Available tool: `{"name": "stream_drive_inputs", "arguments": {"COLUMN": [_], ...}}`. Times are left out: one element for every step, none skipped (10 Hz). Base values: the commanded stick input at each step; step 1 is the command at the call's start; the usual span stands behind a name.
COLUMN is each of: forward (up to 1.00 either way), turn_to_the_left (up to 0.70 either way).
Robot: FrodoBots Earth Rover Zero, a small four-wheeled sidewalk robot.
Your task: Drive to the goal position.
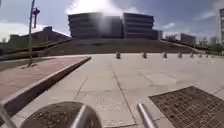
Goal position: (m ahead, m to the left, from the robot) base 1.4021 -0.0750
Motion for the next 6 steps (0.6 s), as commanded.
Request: {"name": "stream_drive_inputs", "arguments": {"forward": [0.70,0.70,0.70,0.70,0.70,0.70], "turn_to_the_left": [0.00,0.00,0.00,0.00,0.00,0.00]}}
